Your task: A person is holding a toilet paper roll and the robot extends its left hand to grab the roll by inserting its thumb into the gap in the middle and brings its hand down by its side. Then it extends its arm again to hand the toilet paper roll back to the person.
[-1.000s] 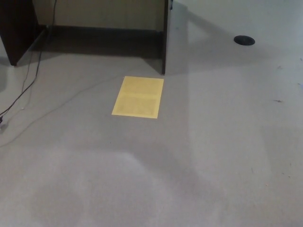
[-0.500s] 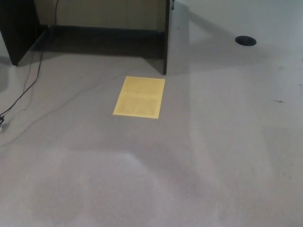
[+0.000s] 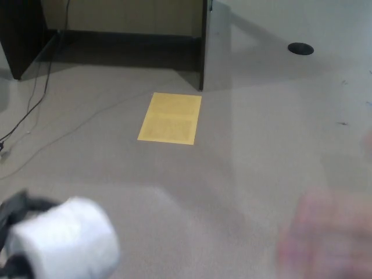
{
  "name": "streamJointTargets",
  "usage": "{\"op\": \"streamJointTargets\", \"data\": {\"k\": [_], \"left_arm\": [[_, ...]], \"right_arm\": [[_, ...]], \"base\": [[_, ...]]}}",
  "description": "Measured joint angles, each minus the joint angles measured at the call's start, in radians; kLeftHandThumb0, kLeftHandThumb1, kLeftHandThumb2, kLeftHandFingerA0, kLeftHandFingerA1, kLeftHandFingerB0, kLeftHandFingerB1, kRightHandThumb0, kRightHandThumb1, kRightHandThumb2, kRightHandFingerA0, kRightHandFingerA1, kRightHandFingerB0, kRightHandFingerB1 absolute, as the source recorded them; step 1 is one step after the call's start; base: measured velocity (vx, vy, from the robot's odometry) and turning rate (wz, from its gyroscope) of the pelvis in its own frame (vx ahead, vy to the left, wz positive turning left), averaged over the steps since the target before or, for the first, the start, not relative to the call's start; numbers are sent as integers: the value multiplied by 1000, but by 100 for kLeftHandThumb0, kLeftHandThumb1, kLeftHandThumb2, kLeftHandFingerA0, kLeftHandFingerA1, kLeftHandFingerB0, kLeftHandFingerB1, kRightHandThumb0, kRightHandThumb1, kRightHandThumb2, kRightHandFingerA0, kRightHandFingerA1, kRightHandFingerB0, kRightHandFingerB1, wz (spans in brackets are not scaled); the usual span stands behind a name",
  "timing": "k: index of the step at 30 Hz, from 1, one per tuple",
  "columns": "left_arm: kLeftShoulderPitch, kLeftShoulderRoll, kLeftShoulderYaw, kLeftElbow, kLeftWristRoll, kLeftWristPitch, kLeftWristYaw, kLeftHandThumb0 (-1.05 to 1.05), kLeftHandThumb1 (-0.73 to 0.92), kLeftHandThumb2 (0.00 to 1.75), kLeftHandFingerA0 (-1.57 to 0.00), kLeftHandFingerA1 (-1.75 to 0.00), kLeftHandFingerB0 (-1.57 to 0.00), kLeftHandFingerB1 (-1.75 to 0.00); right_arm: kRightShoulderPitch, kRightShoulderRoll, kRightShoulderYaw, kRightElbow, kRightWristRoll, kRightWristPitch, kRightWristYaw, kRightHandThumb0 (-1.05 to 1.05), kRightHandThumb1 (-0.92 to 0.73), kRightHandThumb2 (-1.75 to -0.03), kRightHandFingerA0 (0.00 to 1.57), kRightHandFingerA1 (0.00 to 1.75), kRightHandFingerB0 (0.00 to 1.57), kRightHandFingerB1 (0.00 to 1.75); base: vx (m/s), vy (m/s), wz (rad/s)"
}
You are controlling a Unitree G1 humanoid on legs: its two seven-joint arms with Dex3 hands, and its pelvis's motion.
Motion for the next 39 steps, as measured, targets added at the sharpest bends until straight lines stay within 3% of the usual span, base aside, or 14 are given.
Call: {"op": "streamJointTargets", "data": {"k": [5, 6, 10, 13, 17, 20, 22, 27, 28, 29, 30, 35, 38, 39], "left_arm": [[-107, -26, -63, -191, 4, 57, -24, -7, 79, 78, -83, -146, -71, -119], [-134, -36, -81, -233, 6, 73, -31, -2, 70, 85, -75, -150, -70, -125], [-241, -87, -167, -388, 16, 138, -58, 0, 69, 82, -93, -149, -79, -120], [-302, -132, -228, -472, 28, 189, -73, -1, 72, 79, -91, -153, -76, -121], [-367, -192, -306, -546, 53, 251, -89, -17, 77, 73, -74, -163, -62, -142], [-416, -254, -384, -601, 83, 306, -104, -18, 75, 74, -76, -165, -62, -144], [-439, -292, -433, -632, 103, 341, -115, -18, 72, 73, -85, -158, -72, -132], [-478, -359, -518, -672, 149, 422, -132, -15, 74, 73, -76, -167, -65, -149], [-483, -371, -530, -676, 159, 437, -134, -20, 76, 65, -76, -166, -61, -151], [-487, -383, -542, -678, 169, 454, -136, -33, 59, 91, -106, -135, -78, -119], [-493, -400, -559, -678, 182, 474, -136, -19, 76, 65, -80, -166, -67, -147], [-501, -444, -612, -711, 228, 566, -143, -19, 76, 67, -82, -163, -68, -142], [-496, -446, -625, -740, 252, 611, -152, -24, 75, 67, -89, -164, -72, -130], [-493, -445, -627, -747, 258, 624, -156, -18, 75, 67, -85, -154, -77, -103]], "right_arm": [[0, 0, 1, -1, 0, -1, 0, -34, -66, -60, 75, 65, 57, 42], [0, 1, 1, -1, 0, -1, 0, -34, -66, -60, 77, 64, 57, 42], [4, 2, 3, -2, -1, -2, 0, -37, -67, -60, 77, 65, 58, 43], [4, 2, 7, -2, -1, -1, 0, -36, -66, -60, 75, 60, 56, 42], [4, 3, 11, -2, -2, -1, 0, -37, -67, -60, 77, 65, 57, 42], [3, 4, 16, -3, -2, -2, 0, -37, -67, -60, 77, 64, 58, 43], [4, 4, 21, -3, -3, -2, 0, -38, -67, -60, 76, 63, 57, 43], [4, 4, 28, -3, -3, -2, 0, -37, -66, -60, 77, 63, 54, 43], [4, 4, 29, -3, -3, -2, 0, -37, -66, -60, 77, 63, 53, 43], [4, 4, 31, -3, -3, -2, 0, -38, -65, -59, 78, 65, 52, 42], [3, 4, 34, -4, -4, -2, 0, -37, -67, -60, 78, 66, 53, 42], [3, 4, 45, -6, -8, -2, 0, -37, -67, -60, 77, 62, 55, 43], [3, 4, 50, -6, -11, -2, -1, -37, -67, -60, 76, 61, 55, 43], [3, 4, 52, -7, -12, -3, -1, -37, -67, -60, 75, 60, 55, 43]], "base": [[0, 0, 0], [0, 0, 0], [0, 0, 0], [0, 0, 0], [0, 0, 0], [0, 0, 0], [0, 0, 0], [0, 0, 0], [0, 0, 0], [0, 0, 0], [0, 0, 0], [0, 0, 0], [0, 0, 0], [0, 0, 0]]}}
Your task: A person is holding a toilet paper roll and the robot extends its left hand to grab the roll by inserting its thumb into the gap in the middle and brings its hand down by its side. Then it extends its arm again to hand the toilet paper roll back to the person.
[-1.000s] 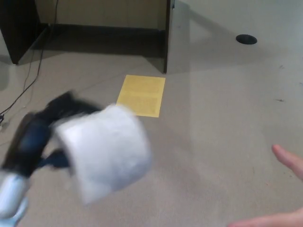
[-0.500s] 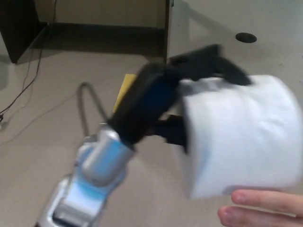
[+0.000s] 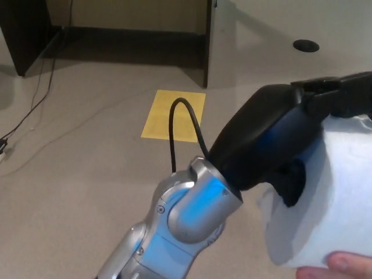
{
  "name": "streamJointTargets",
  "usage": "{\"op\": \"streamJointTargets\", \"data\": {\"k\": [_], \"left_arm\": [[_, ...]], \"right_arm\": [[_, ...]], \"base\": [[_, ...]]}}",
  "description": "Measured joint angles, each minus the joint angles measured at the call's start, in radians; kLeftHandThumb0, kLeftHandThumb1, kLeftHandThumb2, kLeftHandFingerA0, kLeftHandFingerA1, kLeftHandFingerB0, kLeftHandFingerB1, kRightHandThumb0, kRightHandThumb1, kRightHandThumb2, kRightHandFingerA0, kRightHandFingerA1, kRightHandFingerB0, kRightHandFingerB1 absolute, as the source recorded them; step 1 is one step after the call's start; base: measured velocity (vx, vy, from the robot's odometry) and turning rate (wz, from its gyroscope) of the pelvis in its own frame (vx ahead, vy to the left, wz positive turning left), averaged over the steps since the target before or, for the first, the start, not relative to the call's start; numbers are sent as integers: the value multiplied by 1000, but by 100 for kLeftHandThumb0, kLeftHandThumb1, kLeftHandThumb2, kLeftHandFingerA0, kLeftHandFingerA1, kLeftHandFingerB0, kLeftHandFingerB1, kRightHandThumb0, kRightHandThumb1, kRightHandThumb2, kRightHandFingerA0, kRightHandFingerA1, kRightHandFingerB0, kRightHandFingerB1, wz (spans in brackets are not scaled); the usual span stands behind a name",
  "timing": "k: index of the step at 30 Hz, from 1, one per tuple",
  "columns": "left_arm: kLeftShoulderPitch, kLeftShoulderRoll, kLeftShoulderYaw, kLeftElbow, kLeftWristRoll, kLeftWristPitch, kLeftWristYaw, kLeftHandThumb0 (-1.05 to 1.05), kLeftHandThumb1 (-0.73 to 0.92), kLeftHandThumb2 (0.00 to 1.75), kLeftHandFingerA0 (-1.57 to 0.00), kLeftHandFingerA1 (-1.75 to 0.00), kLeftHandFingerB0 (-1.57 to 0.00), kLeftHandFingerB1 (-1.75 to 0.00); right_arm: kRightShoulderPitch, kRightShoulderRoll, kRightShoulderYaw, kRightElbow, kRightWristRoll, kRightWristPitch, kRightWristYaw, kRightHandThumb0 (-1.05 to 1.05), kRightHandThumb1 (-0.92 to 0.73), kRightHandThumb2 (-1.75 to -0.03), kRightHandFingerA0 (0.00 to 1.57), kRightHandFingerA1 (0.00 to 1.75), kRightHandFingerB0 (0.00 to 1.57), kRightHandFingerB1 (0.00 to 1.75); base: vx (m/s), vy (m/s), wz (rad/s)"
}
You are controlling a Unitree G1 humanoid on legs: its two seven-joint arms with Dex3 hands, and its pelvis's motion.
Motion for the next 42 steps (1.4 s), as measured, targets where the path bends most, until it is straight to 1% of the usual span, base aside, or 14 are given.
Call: {"op": "streamJointTargets", "data": {"k": [1, 2, 3, 4, 7, 8, 22, 26, 27, 28, 29, 31, 38, 42], "left_arm": [[3, 0, -1, -4, 3, 10, -3, -23, 75, 62, -86, -107, -73, -55], [7, 1, -1, -7, 6, 19, -5, -23, 75, 62, -86, -107, -73, -55], [13, 2, 1, -11, 6, 25, -7, -35, 69, 60, -64, -47, -44, -35], [17, 8, 3, -16, 8, 31, -10, -55, 49, 75, -30, -45, -14, -37], [29, 27, 9, -51, 16, 58, -30, -67, 42, 75, -9, -28, -8, -16], [33, 34, 12, -68, 20, 69, -39, -62, 39, 77, -3, -24, -3, -20], [37, 258, 229, -135, -166, 152, -247, -60, 40, 73, 0, 0, 0, 0], [39, 326, 305, -145, -234, 172, -302, -61, 39, 74, 0, -3, 0, 0], [40, 343, 323, -146, -249, 175, -315, -56, 36, 73, 0, -13, 0, -5], [41, 361, 344, -146, -266, 178, -329, -57, 39, 53, 0, -18, 0, -9], [43, 377, 363, -145, -282, 180, -342, -52, 33, 73, 0, -14, 0, -10], [47, 414, 412, -145, -321, 189, -370, -61, 39, 74, 0, 0, 0, -3], [83, 518, 564, -147, -429, 228, -441, -61, 32, 67, 0, -18, 0, -8], [160, 548, 669, -145, -501, 233, -479, -61, 39, 73, 0, -13, 0, 0]], "right_arm": [[0, 0, 2, 0, -1, -1, 0, -37, -67, -60, 75, 60, 55, 43], [0, 0, 4, 0, -3, -2, 0, -37, -67, -60, 75, 60, 55, 43], [0, 0, 6, 0, -4, -2, 0, -37, -67, -60, 74, 59, 55, 43], [-1, 0, 7, 0, -4, -2, 0, -37, -67, -60, 74, 58, 54, 42], [-4, 0, 6, 0, -4, -1, 0, -37, -67, -60, 75, 59, 54, 43], [-5, 0, 5, 0, -4, 0, 0, -36, -67, -60, 75, 60, 55, 43], [-29, 1, 4, 1, -4, 1, 2, -35, -67, -61, 75, 60, 57, 43], [-29, 1, 4, 1, -3, 0, 2, -35, -67, -60, 74, 60, 58, 44], [-29, 1, 4, 1, -3, 0, 2, -35, -67, -60, 74, 61, 59, 44], [-29, 1, 4, 2, -3, 0, 2, -35, -67, -60, 74, 61, 59, 44], [-29, 1, 4, 2, -3, 0, 2, -35, -67, -60, 74, 61, 58, 44], [-33, 2, 4, 2, -3, 1, 2, -34, -67, -60, 75, 63, 57, 43], [-39, 3, 5, 2, -3, 0, 2, -36, -66, -60, 74, 64, 59, 44], [-39, 4, 7, 3, -4, 0, 2, -35, -66, -60, 75, 63, 58, 44]], "base": [[0, 0, 0], [0, 0, 0], [0, 0, 0], [0, 0, 0], [0, 0, 0], [0, 0, 0], [0, 0, 0], [0, 0, 0], [0, 0, 0], [0, 0, 0], [0, 0, 0], [0, 0, 0], [0, 0, 0], [0, 0, 0]]}}
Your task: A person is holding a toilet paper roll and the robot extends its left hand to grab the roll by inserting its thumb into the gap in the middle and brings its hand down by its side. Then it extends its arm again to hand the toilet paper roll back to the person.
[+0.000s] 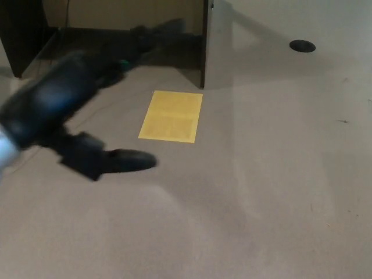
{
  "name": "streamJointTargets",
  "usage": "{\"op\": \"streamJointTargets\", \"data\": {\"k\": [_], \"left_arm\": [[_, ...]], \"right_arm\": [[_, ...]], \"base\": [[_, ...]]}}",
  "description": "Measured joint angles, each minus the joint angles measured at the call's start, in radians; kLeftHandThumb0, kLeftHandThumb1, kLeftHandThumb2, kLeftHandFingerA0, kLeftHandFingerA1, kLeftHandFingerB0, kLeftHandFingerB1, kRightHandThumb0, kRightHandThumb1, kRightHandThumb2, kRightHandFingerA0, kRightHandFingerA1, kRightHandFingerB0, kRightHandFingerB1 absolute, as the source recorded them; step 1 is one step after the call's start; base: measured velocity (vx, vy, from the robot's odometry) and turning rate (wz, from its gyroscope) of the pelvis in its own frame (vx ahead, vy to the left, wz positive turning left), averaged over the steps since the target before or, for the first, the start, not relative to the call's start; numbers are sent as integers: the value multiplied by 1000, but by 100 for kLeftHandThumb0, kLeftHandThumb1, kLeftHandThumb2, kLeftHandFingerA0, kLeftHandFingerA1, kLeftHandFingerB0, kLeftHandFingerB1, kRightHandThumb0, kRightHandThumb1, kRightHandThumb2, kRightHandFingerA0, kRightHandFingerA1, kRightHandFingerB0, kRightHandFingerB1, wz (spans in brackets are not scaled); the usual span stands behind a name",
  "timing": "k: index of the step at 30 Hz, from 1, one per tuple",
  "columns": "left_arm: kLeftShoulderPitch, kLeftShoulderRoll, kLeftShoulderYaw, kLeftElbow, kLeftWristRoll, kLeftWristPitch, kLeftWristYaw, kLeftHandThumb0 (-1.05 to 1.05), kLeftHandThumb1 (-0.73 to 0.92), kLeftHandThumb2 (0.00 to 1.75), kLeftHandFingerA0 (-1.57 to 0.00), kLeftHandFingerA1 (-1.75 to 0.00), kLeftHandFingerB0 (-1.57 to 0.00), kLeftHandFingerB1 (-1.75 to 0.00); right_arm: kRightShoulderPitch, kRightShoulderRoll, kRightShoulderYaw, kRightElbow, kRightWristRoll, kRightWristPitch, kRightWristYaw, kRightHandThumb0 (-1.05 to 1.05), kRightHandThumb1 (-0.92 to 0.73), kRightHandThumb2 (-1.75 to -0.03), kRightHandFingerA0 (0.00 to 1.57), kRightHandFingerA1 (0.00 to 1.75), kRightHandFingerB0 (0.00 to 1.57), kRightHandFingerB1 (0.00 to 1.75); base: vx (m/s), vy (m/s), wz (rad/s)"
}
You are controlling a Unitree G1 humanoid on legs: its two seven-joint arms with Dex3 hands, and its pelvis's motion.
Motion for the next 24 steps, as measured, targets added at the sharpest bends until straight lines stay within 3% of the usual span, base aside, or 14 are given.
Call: {"op": "streamJointTargets", "data": {"k": [5, 6, 7, 8, 9, 11, 12, 15, 24], "left_arm": [[216, -32, 124, 27, -74, -9, -28, -50, 34, 72, -1, -35, -4, -18], [260, -49, 138, 48, -77, -21, -28, -51, 42, 53, -10, -32, -5, -24], [289, -62, 146, 64, -78, -30, -27, -53, 36, 70, -10, -44, -2, -23], [339, -84, 158, 97, -78, -45, -24, -55, 38, 64, -15, -41, -6, -26], [388, -108, 170, 141, -77, -65, -17, -28, 22, 81, -3, -48, 0, -47], [450, -138, 178, 215, -67, -89, 0, -28, 24, 83, -3, -48, 0, -47], [484, -152, 179, 266, -60, -103, 13, -53, 41, 64, -19, -40, -11, -33], [547, -178, 178, 394, -41, -141, 50, -35, 42, 58, -19, -38, -17, -31], [631, -189, 132, 771, 36, -270, 177, -31, 49, 58, -18, -35, -16, -29]], "right_arm": [[0, 1, 2, 2, 0, 0, 0, -35, -67, -60, 75, 61, 59, 44], [1, 2, 2, 2, 0, 0, 0, -35, -67, -60, 75, 61, 58, 44], [1, 2, 2, 2, 0, 0, 0, -36, -67, -60, 74, 61, 57, 43], [1, 3, 2, 2, 0, 0, 0, -36, -67, -60, 74, 61, 56, 42], [1, 4, 2, 2, 0, 0, 0, -35, -67, -60, 74, 63, 56, 42], [2, 5, 2, 2, 0, 0, 0, -35, -67, -60, 73, 62, 55, 41], [2, 6, 2, 2, 0, 0, 0, -35, -66, -60, 74, 63, 55, 41], [2, 8, 2, 2, 0, 0, 0, -34, -66, -60, 71, 58, 53, 42], [4, 11, -2, 3, 1, 0, -1, -36, -67, -60, 65, 52, 49, 41]], "base": [[0, 0, 0], [0, 0, 0], [0, 0, 0], [0, 0, 0], [0, 0, 0], [0, 0, 0], [0, 0, 0], [0, 0, 0], [0, 0, 0]]}}
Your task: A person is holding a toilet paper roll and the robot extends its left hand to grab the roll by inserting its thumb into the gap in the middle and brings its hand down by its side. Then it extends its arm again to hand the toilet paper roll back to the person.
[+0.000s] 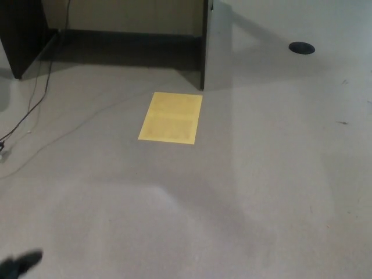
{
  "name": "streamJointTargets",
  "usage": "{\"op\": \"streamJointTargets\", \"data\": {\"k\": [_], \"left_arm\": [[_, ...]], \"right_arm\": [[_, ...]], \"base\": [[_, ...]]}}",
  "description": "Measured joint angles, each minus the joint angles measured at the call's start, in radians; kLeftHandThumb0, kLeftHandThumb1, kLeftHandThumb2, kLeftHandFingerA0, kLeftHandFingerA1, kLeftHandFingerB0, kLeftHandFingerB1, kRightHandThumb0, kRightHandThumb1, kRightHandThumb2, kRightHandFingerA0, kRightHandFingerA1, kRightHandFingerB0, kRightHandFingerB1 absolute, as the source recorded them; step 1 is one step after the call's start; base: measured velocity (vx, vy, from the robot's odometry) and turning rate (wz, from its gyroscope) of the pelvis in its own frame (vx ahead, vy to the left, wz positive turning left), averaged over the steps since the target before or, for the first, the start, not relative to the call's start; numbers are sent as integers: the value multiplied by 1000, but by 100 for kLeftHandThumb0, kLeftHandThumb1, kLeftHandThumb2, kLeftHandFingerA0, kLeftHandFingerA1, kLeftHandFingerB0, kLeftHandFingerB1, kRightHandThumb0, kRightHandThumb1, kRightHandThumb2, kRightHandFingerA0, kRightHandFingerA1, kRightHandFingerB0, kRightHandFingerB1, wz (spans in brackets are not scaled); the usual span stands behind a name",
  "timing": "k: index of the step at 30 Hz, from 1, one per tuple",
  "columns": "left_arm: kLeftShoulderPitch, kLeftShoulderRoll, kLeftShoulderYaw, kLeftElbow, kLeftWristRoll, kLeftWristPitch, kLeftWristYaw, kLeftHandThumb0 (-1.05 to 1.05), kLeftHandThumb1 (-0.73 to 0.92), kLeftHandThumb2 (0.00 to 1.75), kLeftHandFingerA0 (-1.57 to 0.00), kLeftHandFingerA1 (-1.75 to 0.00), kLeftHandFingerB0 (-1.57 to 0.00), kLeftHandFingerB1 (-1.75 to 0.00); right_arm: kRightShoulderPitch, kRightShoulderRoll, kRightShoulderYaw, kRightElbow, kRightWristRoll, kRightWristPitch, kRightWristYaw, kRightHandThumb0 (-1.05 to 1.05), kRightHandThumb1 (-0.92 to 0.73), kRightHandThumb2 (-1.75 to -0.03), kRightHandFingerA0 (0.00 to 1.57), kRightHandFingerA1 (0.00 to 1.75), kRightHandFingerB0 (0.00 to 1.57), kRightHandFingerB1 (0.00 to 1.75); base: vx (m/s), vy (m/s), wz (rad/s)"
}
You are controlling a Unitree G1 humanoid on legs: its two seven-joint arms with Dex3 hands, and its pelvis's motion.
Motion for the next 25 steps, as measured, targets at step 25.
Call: {"op": "streamJointTargets", "data": {"k": [25], "left_arm": [[-78, 4, -61, 645, 112, -386, 323, -29, 44, 57, -25, -37, -21, -31]], "right_arm": [[15, -3, -64, 8, 12, -1, -35, -34, -65, -60, 72, 56, 50, 40]], "base": [[0, 0, 0]]}}
